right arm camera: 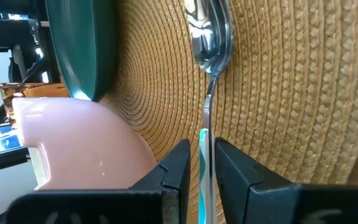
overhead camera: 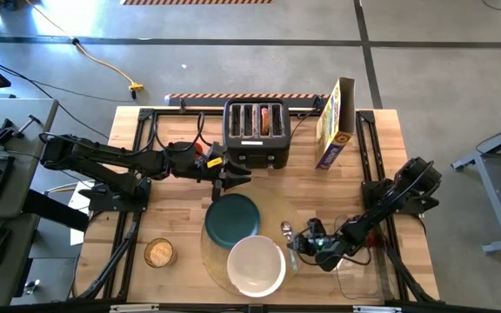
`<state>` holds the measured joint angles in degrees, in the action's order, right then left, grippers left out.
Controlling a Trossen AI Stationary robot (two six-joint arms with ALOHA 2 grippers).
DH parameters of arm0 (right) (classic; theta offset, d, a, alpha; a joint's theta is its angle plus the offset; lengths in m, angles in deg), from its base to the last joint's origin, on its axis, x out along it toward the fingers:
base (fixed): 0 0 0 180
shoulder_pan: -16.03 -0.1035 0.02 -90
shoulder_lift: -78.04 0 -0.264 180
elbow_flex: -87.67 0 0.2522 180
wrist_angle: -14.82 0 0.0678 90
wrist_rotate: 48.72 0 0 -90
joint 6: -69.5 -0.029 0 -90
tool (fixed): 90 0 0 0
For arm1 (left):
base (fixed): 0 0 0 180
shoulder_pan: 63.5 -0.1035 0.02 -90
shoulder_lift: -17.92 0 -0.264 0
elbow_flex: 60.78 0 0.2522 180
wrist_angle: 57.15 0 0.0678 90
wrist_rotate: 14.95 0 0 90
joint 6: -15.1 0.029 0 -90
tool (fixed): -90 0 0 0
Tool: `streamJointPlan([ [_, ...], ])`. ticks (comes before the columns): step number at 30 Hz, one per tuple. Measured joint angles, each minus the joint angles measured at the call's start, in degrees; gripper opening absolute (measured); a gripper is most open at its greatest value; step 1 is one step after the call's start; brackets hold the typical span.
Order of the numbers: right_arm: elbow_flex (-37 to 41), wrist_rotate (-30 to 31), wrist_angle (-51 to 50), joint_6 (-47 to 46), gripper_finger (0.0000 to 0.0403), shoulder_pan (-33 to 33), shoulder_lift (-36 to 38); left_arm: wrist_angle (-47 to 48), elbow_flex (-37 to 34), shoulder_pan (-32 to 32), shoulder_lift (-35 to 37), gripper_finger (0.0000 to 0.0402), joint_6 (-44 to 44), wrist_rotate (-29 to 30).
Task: Arrange a breakfast setting
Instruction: Put the white patterned spoon on the brown table mat
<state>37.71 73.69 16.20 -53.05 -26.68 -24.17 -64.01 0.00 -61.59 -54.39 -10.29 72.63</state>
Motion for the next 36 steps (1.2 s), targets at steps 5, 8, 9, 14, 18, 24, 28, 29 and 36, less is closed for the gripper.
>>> streamJointPlan([
  [5, -2.85, -3.56, -5.78, 0.37, 0.0053, 1.09, -0.28, 0.00, 0.00, 0.02, 0.00, 0.0113, 0.02, -0.02],
  [8, -5.03, -5.14, -11.04, 0.59, 0.0053, 1.73, -0.36, 0.02, 0.00, 0.00, -0.01, 0.0113, 0.02, -1.42],
  [9, -5.53, -4.95, -11.89, 0.59, 0.0053, 1.76, -0.39, 0.00, 0.00, 0.00, 0.01, 0.0113, 0.02, -2.10],
  [14, -6.68, -3.95, -12.93, 0.56, 0.0053, 1.76, -0.39, 0.02, 0.00, 0.04, -0.01, 0.0113, 0.04, -3.34],
  [18, -6.72, -3.75, -12.92, -0.28, 0.0053, 1.75, -0.39, 0.07, 0.00, 0.04, 0.00, 0.0113, 0.43, -3.43],
  [24, -6.74, -3.83, -12.62, -0.43, 0.0053, 1.81, 0.16, 0.35, 0.00, 0.04, -0.01, 0.0112, 0.60, -3.45],
  [28, -6.70, -3.73, -14.43, 0.10, 0.0053, 1.81, 1.42, 0.32, 0.00, 0.02, -0.01, 0.0113, 0.59, -3.45],
  [29, -6.70, -3.62, -14.88, 0.19, 0.0053, 1.81, 1.69, 0.31, 0.00, 0.02, -0.01, 0.0113, 0.58, -3.43],
  [36, -6.70, -3.21, -14.88, 0.64, 0.0053, 1.81, 1.99, 0.50, 0.00, 0.00, -0.01, 0.0113, 0.55, -3.43],
])
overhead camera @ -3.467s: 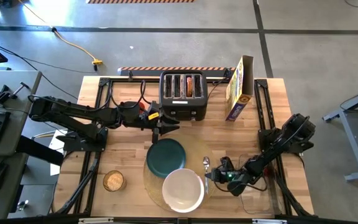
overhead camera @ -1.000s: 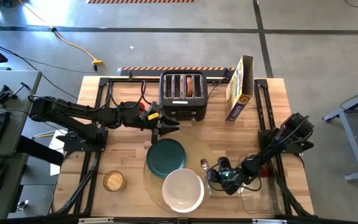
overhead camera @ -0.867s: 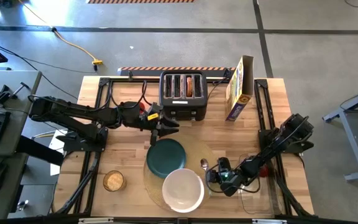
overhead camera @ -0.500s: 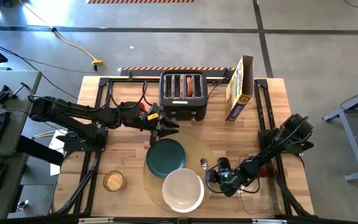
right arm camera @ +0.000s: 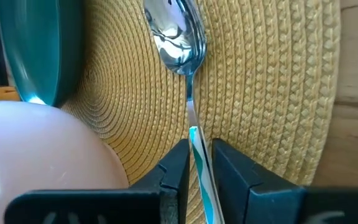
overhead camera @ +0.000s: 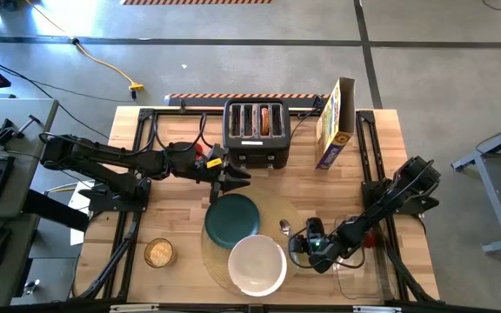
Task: Arrange a breakfast setting
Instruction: Put the white patterned spoon on the brown table mat
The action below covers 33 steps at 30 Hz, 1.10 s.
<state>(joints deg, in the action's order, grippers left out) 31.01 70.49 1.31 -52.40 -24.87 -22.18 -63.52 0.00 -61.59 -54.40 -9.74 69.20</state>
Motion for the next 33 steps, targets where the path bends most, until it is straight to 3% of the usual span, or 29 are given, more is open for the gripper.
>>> streamJointPlan([
  [25, -1.70, -1.41, 1.64, 5.41, 0.0053, 0.00, 0.24, 0.95, 0.00, 0.00, 0.00, 0.0113, -1.62, 0.02],
  [33, -7.30, -2.94, -13.27, 7.39, 0.0053, 0.00, 0.26, 0.99, 0.00, 0.00, 0.01, 0.0113, -1.67, 0.02],
])
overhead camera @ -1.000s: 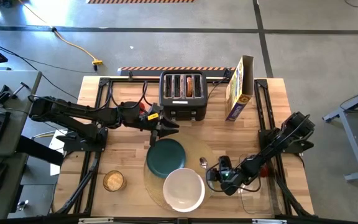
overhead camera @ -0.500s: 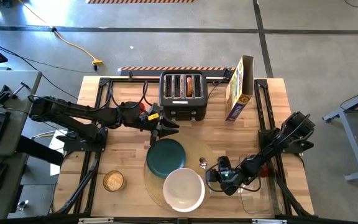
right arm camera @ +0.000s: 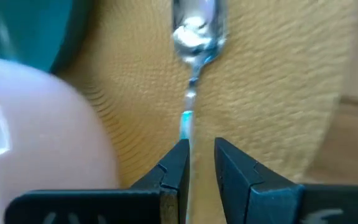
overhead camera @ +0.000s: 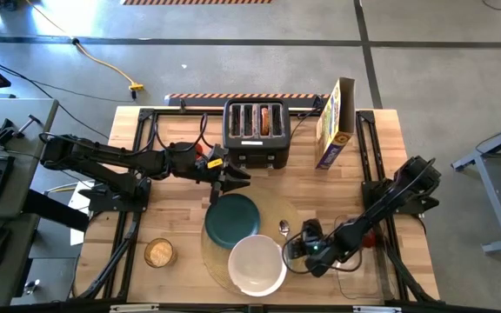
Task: Arrange a breakfast setting
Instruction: Put the white patterned spoon on the brown table mat
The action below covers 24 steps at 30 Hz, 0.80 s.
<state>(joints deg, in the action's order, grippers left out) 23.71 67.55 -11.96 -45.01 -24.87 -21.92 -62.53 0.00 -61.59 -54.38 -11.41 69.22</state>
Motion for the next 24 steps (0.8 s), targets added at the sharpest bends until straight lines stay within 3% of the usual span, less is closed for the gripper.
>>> streamJointPlan([
  [7, -5.21, 0.30, -12.01, 5.41, 0.0053, 0.53, 0.00, 0.04, 0.00, 0.00, -0.01, 0.0113, -0.45, 0.00],
  [18, -8.58, 1.50, -23.46, 23.92, 0.0053, 5.28, 0.23, 0.04, 0.00, 0.02, -0.01, 0.0113, -0.70, 0.00],
  [24, -8.65, 1.17, -28.63, 37.27, 0.0053, 8.52, 5.59, 0.04, 0.00, 0.02, -0.01, 0.0113, -4.00, 0.02],
])
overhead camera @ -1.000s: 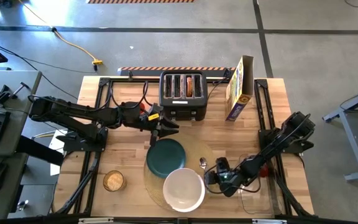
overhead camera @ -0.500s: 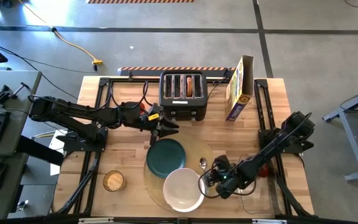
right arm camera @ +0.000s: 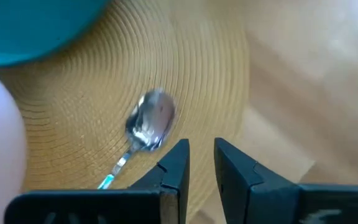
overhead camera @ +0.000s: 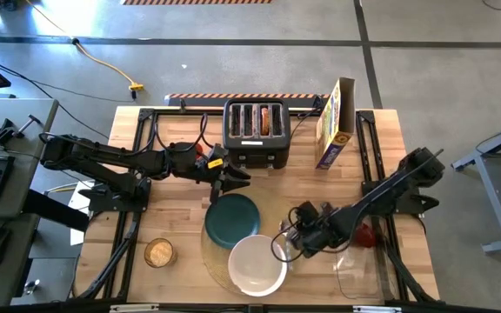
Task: Arrange a breakfast setting
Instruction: Put the white patterned spoon on the brown table mat
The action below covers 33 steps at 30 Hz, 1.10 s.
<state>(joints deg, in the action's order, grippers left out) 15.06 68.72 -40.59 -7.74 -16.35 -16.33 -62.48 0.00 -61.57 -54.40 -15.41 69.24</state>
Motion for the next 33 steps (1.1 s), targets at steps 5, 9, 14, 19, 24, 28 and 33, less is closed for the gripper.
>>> streamJointPlan([
  [5, 0.00, 2.46, -2.67, 15.89, 0.0053, 3.17, 7.11, 0.00, 0.00, 0.02, 0.00, 0.0113, -0.80, 1.48],
  [9, 1.20, 2.72, -2.48, 29.00, 0.0053, 6.23, 13.00, -0.11, 0.00, 0.00, 0.00, 0.0113, -0.81, 1.92],
  [14, 4.54, 0.07, 0.52, 41.91, 0.0053, 10.02, 19.94, -0.17, 0.00, 0.02, 0.00, 0.0113, -0.86, 1.92],
  [19, 13.00, -12.27, 12.68, 54.77, 0.0053, 14.16, 25.78, -0.40, 0.00, 0.00, 0.00, 0.0113, -0.91, 2.60],
  [24, 21.76, -19.72, 25.86, 57.78, 0.0053, 17.95, 29.24, -0.44, 0.00, 0.00, 0.00, 0.0113, -0.91, 4.20],
  [28, 25.22, -24.34, 30.43, 58.88, 0.0053, 19.40, 28.87, -0.44, 0.00, -0.02, 0.00, 0.0113, -0.96, 4.20],
  [33, 27.06, -26.15, 35.08, 60.74, 0.0053, 19.67, 26.53, -0.45, 0.00, -0.02, 0.00, 0.0113, -0.94, 4.81],
])
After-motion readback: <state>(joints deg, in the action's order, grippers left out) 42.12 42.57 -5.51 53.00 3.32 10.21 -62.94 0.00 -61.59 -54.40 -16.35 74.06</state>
